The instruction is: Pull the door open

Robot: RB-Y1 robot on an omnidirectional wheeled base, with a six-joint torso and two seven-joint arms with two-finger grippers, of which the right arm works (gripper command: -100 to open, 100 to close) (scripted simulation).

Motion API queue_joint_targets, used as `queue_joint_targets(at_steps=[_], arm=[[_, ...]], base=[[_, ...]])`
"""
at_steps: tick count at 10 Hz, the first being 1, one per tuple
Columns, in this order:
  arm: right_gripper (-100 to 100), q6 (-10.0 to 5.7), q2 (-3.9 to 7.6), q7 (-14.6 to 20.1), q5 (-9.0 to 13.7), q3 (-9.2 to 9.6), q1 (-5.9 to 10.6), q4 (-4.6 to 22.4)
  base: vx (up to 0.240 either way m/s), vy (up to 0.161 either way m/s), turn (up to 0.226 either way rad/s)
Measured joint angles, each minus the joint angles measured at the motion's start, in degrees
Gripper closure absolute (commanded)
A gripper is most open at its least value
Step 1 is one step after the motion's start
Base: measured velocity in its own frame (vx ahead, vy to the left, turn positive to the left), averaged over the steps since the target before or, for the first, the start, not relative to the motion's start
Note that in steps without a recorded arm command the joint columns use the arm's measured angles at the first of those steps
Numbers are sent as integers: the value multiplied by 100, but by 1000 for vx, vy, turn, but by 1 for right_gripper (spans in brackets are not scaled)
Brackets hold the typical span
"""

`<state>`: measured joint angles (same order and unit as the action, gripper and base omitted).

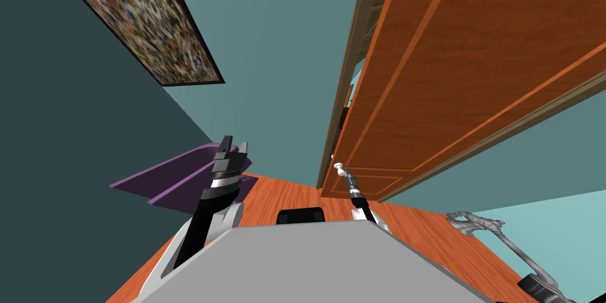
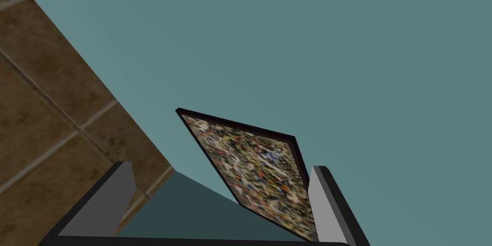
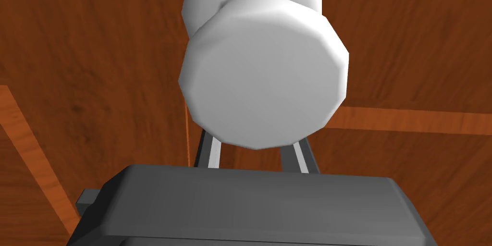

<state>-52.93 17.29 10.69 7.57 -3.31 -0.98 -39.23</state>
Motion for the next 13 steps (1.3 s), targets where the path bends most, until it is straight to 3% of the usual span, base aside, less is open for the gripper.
queue_joint_targets(at_steps=[3, 4, 6, 7, 8, 9, 11, 12, 13], arm=[[100, -33, 5, 401, 176, 92, 128, 205], [100, 84, 14, 454, 189, 105, -7, -39], [100, 72, 22, 743, 368, 179, 96, 118], [100, -20, 16, 880, 418, 208, 223, 335], [100, -3, 16, 935, 435, 215, 171, 262], [100, 145, -7, 911, 444, 207, 3, -50], [100, 158, 25, 1190, 620, 277, 93, 77], [100, 170, 7, 1310, 668, 305, 60, 38], [-100, 114, 6, 1475, 741, 357, 132, 174]], base=[[-48, -17, 45], [-37, -16, 35], [-69, -36, 87], [-23, -1, 39], [-2, 4, -16], [-27, -12, 53], [-65, -35, 109], [-64, -24, 66], [-57, -42, 6]])
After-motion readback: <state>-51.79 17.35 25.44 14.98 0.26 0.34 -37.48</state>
